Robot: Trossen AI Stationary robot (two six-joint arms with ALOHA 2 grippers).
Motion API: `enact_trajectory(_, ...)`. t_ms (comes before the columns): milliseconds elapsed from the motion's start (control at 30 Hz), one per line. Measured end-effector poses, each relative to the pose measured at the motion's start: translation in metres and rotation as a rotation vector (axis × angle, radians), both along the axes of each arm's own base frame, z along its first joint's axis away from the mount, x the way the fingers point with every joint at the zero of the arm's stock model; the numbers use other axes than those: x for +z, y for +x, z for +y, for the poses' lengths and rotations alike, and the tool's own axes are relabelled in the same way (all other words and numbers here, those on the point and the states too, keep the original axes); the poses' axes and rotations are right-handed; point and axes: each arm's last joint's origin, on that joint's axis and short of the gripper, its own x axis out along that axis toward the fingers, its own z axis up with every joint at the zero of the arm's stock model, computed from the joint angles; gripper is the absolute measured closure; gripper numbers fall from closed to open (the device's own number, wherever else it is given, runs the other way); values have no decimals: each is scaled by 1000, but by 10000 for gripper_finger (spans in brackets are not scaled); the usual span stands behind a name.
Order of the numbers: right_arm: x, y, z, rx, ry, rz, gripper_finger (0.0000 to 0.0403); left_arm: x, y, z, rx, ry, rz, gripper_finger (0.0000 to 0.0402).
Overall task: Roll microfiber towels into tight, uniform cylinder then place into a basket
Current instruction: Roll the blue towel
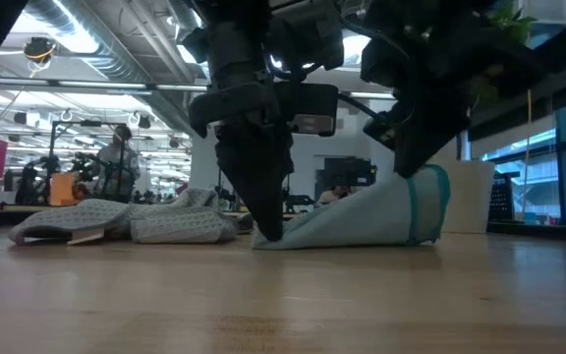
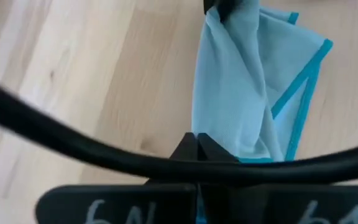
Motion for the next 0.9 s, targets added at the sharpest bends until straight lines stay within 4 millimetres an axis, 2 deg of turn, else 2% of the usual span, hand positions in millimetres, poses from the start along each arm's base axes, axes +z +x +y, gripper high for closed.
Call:
enact_trajectory(400,-2,2,-41,-263,105,32,403,1,1,3,-91,21,-20,401)
enact_trajectory(700,-20,6,-64,-309,127,89,403,1,2,11,-99,7,-22,401)
enact_trajectory(900,-24,8,-72,-306,115,71,403,8,3,10,-111,-10,-8,401)
